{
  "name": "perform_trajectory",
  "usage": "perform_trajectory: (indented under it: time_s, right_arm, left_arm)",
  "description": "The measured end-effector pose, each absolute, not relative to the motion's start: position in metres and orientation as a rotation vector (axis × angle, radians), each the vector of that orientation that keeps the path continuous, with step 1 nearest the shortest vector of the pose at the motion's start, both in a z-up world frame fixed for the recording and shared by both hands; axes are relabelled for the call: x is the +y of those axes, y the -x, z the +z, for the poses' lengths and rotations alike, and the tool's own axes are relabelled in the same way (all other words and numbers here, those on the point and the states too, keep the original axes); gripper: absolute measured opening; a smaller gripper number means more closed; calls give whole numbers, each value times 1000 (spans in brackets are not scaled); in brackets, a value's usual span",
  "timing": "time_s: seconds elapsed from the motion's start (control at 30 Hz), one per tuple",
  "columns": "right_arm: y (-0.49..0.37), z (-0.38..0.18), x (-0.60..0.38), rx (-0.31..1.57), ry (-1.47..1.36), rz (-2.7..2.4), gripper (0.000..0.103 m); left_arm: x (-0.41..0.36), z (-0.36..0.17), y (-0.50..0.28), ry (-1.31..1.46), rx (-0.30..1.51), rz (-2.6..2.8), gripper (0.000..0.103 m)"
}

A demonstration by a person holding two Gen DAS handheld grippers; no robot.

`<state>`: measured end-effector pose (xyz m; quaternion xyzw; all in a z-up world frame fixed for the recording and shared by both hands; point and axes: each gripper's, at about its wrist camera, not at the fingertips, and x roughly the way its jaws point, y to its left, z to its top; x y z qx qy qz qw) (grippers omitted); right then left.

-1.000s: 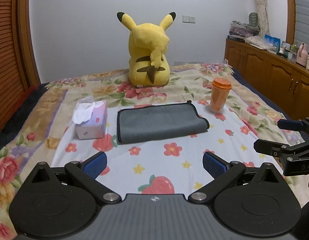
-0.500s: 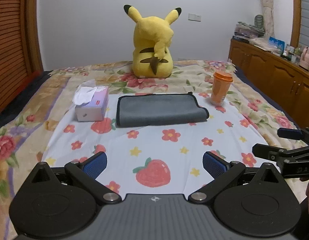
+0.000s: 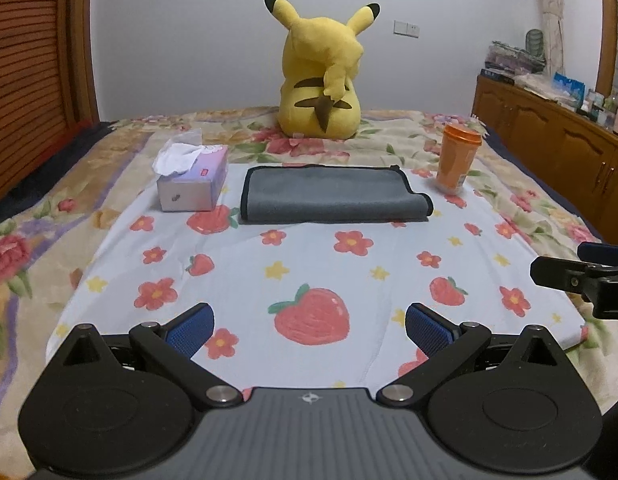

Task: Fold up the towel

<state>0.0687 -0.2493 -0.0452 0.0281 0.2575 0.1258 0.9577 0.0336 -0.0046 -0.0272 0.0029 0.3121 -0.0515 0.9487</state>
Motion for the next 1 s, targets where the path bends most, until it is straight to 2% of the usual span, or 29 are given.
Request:
perform_trajectory:
  time_s: [1.0]
  right_arm:
    - [-62,-39,-259,405,-66,174,103]
  left_arm:
    - [-1,-3,-18,-23,471,-73,103]
